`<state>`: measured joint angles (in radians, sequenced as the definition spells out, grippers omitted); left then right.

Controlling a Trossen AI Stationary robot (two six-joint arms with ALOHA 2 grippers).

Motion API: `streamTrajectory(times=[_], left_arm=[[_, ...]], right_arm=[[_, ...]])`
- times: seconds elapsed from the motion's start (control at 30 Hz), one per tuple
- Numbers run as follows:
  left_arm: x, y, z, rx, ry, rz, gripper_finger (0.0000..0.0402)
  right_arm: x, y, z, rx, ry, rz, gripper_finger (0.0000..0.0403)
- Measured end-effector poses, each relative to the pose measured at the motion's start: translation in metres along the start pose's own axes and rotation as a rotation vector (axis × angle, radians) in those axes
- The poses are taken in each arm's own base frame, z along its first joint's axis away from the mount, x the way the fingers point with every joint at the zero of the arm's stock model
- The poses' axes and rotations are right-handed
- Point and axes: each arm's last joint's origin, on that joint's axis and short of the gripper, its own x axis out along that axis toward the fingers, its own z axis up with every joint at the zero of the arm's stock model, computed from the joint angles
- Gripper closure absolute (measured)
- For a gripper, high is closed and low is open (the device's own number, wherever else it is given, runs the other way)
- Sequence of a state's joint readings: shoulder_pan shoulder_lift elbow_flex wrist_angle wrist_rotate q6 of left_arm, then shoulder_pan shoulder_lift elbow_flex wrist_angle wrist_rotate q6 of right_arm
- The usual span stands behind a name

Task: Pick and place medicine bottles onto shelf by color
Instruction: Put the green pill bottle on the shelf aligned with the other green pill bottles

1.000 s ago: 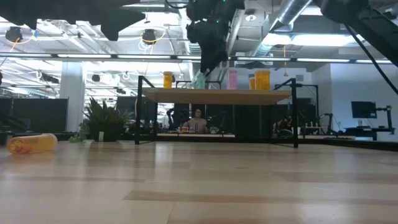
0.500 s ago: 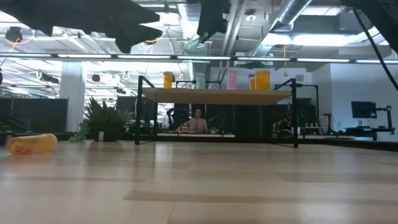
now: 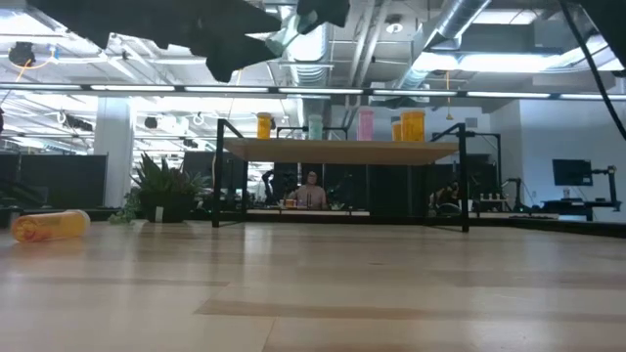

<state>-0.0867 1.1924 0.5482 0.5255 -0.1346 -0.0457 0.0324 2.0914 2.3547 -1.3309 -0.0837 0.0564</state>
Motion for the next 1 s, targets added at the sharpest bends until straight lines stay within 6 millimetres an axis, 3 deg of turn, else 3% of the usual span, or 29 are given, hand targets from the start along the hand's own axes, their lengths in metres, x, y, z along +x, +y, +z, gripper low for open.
streamTrajectory(times=[0.23, 0.77, 1.0], left_arm=[[0.008, -0.004, 0.001, 0.008, 0.033, -0.055, 0.0171], [0.008, -0.005, 0.004, 0.012, 0.038, -0.082, 0.0311], [0.008, -0.005, 0.004, 0.012, 0.038, -0.084, 0.0326]], right_arm=[[0.001, 0.01, 0.003, 0.0, -0.034, 0.013, 0.0249], [0.001, 0.011, 0.002, 0.031, -0.026, 0.012, 0.0249], [0.001, 0.014, 0.002, 0.035, -0.025, 0.015, 0.0231]])
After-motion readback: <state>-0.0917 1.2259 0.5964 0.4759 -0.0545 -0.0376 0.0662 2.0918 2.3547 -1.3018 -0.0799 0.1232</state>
